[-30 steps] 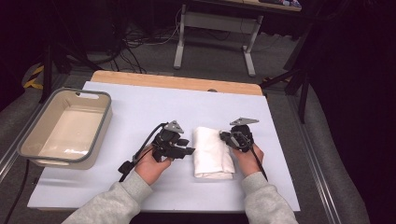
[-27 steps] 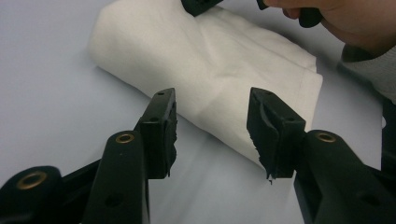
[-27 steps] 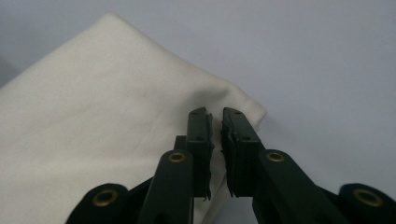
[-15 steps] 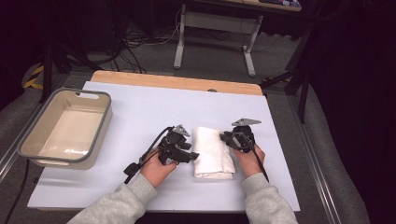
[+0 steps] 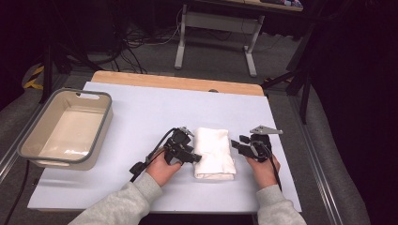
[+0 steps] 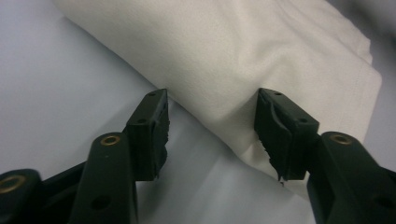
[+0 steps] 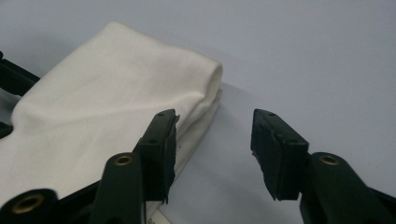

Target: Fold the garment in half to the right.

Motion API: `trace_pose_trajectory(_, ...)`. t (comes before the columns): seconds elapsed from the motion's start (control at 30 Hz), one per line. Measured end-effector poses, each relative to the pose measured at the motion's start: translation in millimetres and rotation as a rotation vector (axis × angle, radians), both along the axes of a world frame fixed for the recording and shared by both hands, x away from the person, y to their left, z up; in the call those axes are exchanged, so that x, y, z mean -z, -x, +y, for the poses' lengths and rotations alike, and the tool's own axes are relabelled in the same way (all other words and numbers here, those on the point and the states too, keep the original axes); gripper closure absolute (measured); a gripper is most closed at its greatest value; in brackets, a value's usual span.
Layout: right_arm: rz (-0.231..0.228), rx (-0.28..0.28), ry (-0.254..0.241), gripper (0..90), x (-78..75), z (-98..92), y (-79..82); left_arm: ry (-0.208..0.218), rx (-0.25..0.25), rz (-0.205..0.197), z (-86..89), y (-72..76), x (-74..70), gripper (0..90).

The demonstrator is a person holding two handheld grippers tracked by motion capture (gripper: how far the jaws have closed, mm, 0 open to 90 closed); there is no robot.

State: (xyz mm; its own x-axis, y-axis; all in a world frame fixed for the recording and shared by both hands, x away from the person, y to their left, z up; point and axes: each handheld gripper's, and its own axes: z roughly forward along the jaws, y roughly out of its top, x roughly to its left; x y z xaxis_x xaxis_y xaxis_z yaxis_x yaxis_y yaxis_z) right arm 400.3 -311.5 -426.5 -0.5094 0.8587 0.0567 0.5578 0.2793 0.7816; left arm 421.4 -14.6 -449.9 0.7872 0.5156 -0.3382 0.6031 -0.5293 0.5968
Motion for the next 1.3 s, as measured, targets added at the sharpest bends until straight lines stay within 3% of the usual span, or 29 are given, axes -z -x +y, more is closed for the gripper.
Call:
trace_pose_trajectory(0.1, 0.011, 0.003, -0.009, 43.0, 3.6, -7.9, 4.0, 0.003, 0.006, 0.031, -1.4, -1.4, 2.3, 56.3)
trace_pose_trajectory(0.23, 0.023, 0.013, -0.016, 36.9, 9.8, -16.8, 7.3, 0.003, 0.016, 0.046, -0.9, -2.0, 1.8, 74.4)
trace_pose_trajectory(0.3, 0.026, 0.011, -0.018, 34.3, 13.2, -21.2, 7.9, -0.007, 0.015, 0.045, -0.8, -1.7, 0.3, 79.4)
trace_pose_trajectory(0.5, 0.031, 0.031, -0.023, 25.8, 19.9, -28.9, 11.4, -0.012, 0.011, 0.039, 2.8, -0.5, -4.3, 81.1)
trace_pose_trajectory(0.6, 0.006, 0.02, -0.039, 20.8, 20.4, -31.1, 13.5, -0.018, 0.004, 0.04, 8.0, -0.6, -7.3, 81.1)
trace_pose_trajectory(0.73, -0.018, -0.009, -0.023, 11.6, 22.0, -28.4, 15.1, -0.021, -0.007, 0.03, 17.6, -1.2, -10.5, 80.9)
trace_pose_trajectory(1.03, -0.04, -0.017, -0.071, 5.7, 24.2, -28.2, 17.1, -0.022, -0.022, 0.04, 36.8, -3.3, -13.2, 80.7)
trace_pose_trajectory(1.3, -0.064, -0.016, -0.083, 4.9, 26.8, -26.7, 17.1, -0.027, -0.026, 0.041, 49.4, -3.3, -14.3, 80.3)
